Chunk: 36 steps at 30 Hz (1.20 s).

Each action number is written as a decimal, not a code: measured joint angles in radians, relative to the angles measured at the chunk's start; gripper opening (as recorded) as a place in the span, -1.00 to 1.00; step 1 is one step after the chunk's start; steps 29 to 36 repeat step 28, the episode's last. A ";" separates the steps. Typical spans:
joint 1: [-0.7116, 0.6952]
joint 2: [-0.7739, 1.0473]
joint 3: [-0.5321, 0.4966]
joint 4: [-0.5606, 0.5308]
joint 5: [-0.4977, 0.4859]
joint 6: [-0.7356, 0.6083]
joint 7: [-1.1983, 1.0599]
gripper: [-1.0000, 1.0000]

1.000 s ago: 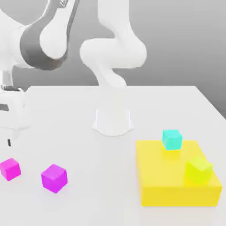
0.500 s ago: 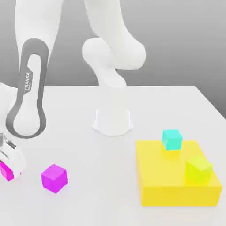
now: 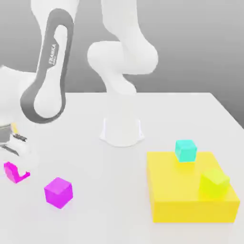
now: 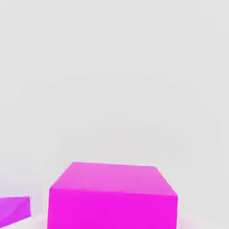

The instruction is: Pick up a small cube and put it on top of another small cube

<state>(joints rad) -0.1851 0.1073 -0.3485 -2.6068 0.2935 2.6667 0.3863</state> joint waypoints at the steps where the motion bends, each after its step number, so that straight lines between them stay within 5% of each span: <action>1: 0.044 -0.030 0.029 -0.015 -0.003 -0.015 -0.012 -1.00; 18: 0.660 -0.654 0.517 -0.300 -0.127 -0.308 -0.193 -1.00; 24: 0.683 -0.513 0.570 -0.360 -0.131 -0.104 -0.199 -1.00; 25: 0.681 -0.486 0.574 -0.367 -0.131 -0.070 -0.198 1.00; 36: 0.681 -0.486 0.574 -0.367 -0.131 -0.070 -0.198 1.00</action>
